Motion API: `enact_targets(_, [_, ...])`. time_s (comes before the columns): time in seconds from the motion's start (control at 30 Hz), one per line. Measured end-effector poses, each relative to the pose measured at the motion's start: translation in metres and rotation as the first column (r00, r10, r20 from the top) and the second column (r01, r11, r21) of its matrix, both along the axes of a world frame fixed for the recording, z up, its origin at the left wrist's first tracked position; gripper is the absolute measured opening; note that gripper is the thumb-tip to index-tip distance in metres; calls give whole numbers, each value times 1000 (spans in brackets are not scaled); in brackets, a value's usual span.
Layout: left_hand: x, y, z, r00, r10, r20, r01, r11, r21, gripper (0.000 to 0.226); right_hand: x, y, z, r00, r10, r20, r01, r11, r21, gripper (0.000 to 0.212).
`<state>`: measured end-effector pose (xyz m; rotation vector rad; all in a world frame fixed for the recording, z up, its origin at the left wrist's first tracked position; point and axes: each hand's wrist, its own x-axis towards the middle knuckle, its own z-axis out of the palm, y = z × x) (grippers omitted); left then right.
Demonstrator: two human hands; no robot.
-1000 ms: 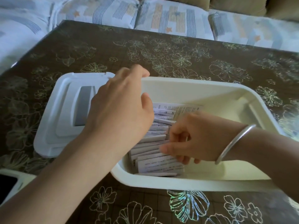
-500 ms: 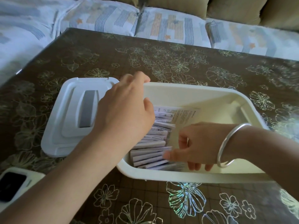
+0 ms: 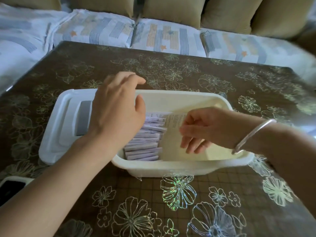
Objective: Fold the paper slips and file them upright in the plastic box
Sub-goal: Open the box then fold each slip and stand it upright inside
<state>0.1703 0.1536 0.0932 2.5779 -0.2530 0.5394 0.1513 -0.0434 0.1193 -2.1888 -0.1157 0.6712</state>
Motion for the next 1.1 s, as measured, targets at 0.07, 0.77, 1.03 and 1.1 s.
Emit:
enact_targets(0.07, [-8,-7,9,993,-79,89,78,997,18,31,-26,-21,14,974,-167,153,127,962,242,12])
enact_targets(0.77, [-152,-139,-89,848,-520,104,520,777,-355,28,-129,-210,-139,616,-82,783,715,476,-513,12])
enact_targets(1.03, [-166,-128,-105,863,-502,56,488,800,-350,32,-126,-209,-140,657,138,741,635,427,-644,34])
enact_targets(1.1, [-170,-124,-107,855,-514,69,507,800,-322,29,-131,-211,-137,646,200,737,600,463,-652,36])
